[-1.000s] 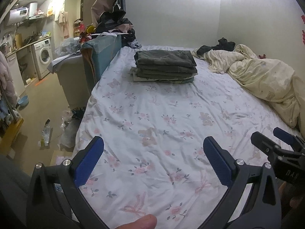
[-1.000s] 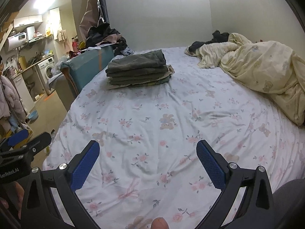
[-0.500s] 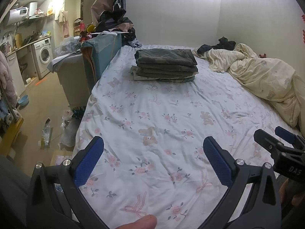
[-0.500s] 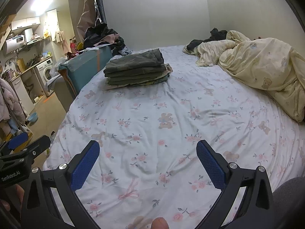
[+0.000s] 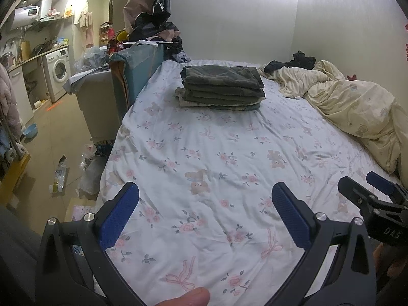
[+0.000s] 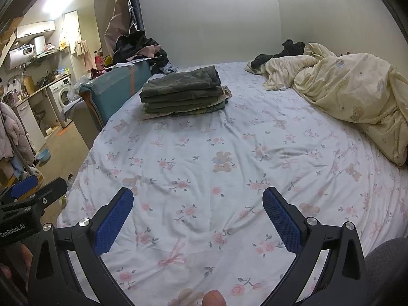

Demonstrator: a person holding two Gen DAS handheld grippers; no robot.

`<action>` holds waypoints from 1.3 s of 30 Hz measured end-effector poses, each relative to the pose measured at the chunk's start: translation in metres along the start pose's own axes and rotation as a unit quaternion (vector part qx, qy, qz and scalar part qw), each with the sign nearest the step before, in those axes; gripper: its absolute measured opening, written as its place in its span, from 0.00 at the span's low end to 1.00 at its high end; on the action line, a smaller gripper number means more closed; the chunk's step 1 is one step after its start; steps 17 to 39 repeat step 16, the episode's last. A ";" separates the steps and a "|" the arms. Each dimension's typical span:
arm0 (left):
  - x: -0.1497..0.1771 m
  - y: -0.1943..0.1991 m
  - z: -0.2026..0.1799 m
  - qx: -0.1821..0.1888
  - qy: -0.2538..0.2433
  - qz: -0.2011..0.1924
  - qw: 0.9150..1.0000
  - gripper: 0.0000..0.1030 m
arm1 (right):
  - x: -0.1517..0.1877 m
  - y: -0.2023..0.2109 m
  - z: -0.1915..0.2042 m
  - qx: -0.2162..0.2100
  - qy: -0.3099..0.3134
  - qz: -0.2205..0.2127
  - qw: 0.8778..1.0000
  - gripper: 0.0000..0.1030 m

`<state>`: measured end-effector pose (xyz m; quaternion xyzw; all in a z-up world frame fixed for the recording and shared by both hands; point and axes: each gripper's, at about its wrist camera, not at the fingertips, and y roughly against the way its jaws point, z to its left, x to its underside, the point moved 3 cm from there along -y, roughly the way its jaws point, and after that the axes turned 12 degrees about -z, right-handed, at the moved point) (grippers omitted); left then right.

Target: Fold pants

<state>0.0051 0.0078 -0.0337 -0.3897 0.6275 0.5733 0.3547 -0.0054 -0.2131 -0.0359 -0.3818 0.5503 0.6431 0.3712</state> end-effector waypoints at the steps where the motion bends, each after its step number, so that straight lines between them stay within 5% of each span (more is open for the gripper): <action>1: 0.000 0.000 0.000 0.000 -0.001 0.001 1.000 1.00 | 0.000 0.000 0.001 0.000 -0.002 0.001 1.000 1.00; 39: 0.000 0.000 0.000 0.004 0.002 0.005 1.000 1.00 | -0.001 0.000 -0.001 -0.005 0.000 0.001 1.000 1.00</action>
